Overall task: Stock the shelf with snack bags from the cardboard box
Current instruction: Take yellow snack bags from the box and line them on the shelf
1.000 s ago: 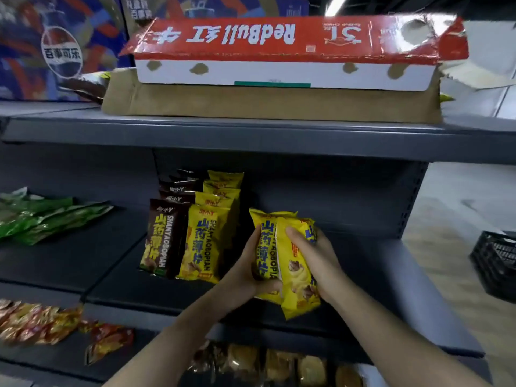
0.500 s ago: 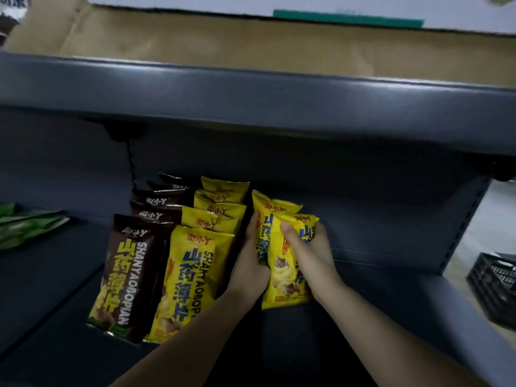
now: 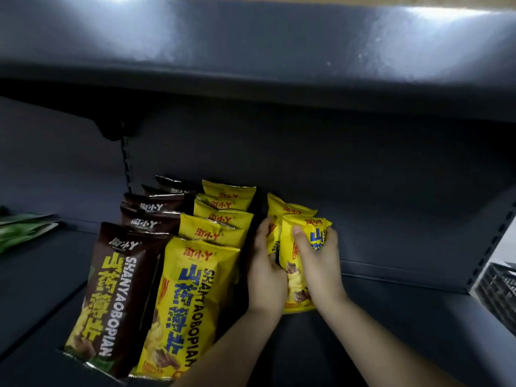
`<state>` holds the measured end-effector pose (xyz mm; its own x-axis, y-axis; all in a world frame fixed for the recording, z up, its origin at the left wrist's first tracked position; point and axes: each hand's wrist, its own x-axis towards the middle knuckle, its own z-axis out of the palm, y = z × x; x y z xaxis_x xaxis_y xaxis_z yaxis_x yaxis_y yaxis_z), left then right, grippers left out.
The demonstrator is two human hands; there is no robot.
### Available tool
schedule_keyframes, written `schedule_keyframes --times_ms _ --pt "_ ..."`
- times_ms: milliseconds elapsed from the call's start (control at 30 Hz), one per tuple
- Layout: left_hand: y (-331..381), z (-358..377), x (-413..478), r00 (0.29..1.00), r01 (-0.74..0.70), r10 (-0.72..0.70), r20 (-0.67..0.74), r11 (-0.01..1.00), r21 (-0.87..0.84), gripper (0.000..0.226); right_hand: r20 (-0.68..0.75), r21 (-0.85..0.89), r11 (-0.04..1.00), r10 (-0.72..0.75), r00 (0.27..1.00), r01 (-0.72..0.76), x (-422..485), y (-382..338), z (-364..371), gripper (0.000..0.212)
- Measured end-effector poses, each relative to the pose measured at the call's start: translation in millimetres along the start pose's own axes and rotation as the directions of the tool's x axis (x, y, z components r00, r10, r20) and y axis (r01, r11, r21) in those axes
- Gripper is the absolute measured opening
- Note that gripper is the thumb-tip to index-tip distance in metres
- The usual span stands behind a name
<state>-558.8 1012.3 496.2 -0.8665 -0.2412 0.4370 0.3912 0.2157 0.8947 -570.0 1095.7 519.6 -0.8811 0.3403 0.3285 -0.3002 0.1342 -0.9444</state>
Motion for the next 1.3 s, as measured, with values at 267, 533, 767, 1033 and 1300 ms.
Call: schedule_keyframes --times_ms 267,533,767,1033,1300 --pt "-3 2 12 0.994 0.081 -0.08 -0.074 0.997 0.009 0.053 0.104 -0.077 0.993 -0.077 0.992 0.086 -4 3 4 0.038" --pt "8 1 2 0.987 -0.136 0.152 -0.045 0.959 0.25 0.051 -0.03 -0.106 0.99 -0.1 0.995 0.096 -2 9 10 0.041" --pt "-1 12 5 0.969 -0.237 0.163 0.186 0.825 0.513 0.065 -0.198 0.034 0.999 -0.016 0.98 0.023 8 8 -3 0.04" --pt "-1 12 11 0.976 -0.201 0.127 0.179 0.841 0.502 0.06 -0.202 0.051 0.999 0.029 0.979 -0.02 7 7 -17 0.031" --pt "-7 13 -5 0.984 -0.124 0.038 0.173 0.843 0.523 0.084 0.03 0.063 0.996 0.056 0.998 -0.057 3 16 -24 0.047"
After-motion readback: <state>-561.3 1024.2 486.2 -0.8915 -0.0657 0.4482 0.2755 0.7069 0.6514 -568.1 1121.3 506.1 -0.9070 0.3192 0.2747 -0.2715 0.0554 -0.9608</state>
